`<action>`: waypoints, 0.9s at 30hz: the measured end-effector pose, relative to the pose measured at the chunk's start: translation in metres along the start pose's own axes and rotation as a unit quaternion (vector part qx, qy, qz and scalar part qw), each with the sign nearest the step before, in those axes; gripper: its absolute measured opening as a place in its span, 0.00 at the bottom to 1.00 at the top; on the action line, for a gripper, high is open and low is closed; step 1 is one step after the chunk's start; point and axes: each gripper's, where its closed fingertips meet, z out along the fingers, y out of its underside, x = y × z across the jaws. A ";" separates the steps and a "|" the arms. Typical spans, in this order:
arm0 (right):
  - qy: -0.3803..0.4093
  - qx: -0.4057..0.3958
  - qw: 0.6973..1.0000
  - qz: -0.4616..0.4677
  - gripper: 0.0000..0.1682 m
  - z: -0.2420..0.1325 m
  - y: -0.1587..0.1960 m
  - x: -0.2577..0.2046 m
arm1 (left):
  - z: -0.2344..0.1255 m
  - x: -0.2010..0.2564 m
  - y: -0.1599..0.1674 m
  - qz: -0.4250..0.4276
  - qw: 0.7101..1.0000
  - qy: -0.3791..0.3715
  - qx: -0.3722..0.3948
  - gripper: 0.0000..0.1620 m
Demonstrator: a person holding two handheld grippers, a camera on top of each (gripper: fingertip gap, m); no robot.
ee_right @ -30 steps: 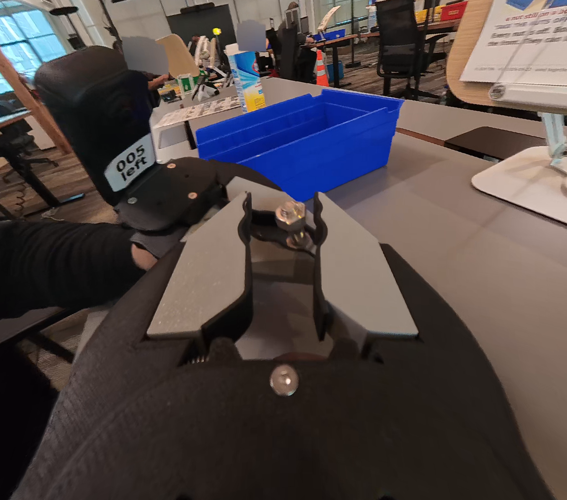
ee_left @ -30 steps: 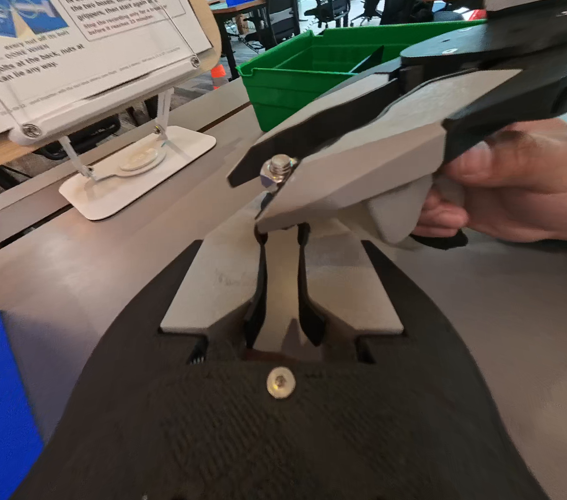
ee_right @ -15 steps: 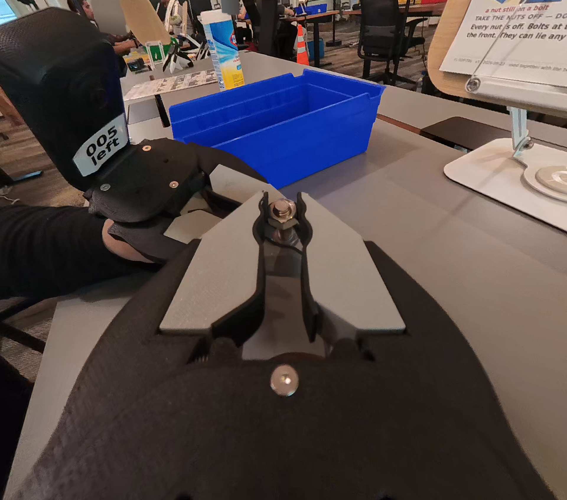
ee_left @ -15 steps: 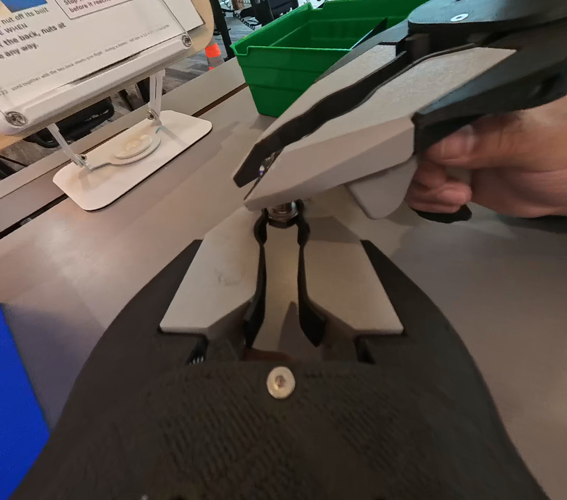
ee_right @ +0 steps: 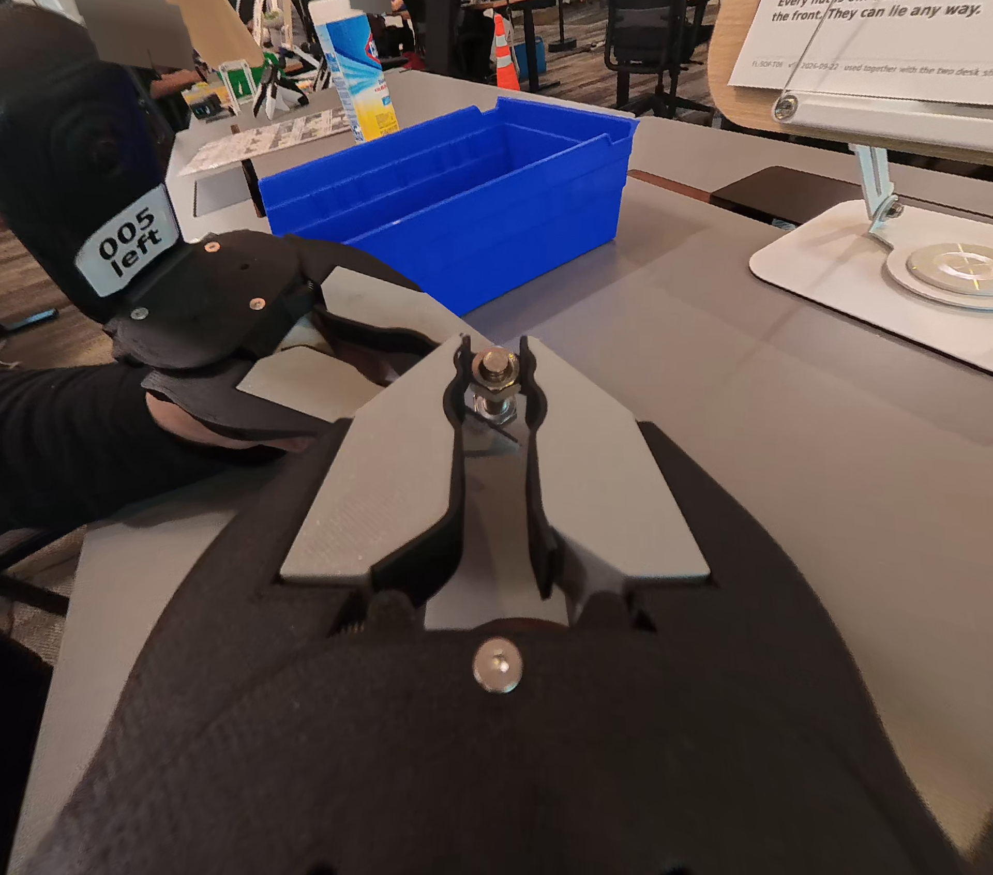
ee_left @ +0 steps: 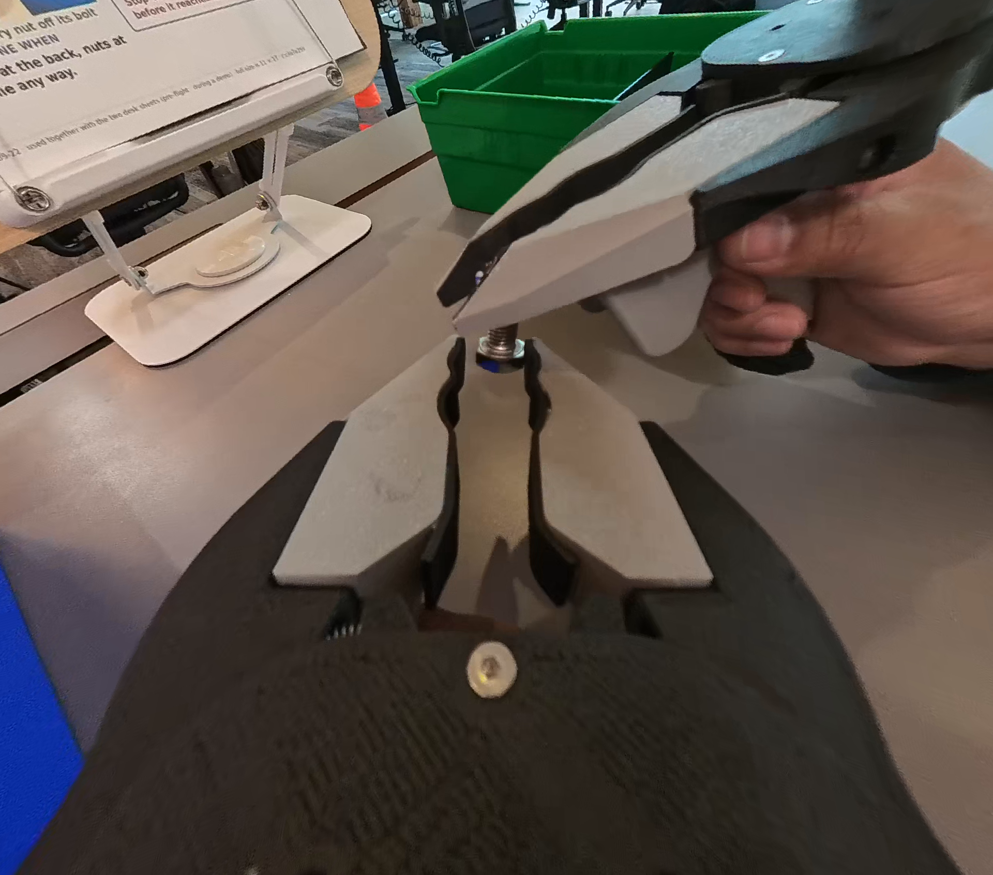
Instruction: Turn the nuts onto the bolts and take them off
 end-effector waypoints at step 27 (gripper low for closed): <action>-0.032 -0.052 0.997 0.052 0.09 0.004 0.017 0.001 | -0.002 0.009 0.004 -0.125 0.986 0.109 0.000 0.05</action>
